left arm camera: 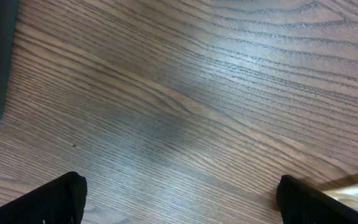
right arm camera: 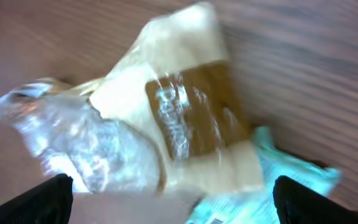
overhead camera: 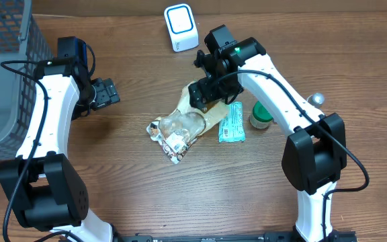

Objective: Scan the item barcode
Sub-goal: 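Lower the pouch onto the table centre with the right gripper, then open the right gripper and lift it off the pouch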

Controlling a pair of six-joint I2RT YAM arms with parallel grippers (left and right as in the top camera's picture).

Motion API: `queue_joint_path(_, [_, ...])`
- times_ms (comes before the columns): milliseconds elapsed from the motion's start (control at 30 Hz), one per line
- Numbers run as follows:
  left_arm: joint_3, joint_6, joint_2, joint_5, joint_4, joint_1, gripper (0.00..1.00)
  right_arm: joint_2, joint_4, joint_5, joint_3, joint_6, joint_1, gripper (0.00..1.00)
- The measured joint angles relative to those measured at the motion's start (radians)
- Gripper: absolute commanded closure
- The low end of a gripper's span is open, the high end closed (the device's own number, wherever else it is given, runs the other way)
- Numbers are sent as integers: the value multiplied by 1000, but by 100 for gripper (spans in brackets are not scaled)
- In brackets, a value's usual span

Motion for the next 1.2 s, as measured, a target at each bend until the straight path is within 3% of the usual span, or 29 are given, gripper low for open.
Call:
queue_joint_path(333, [0,0,0,0,0,0,0,0,121,146,-73,148,0,0])
queue_joint_path(1200, [0,0,0,0,0,0,0,0,121,163,-76,171,0,0])
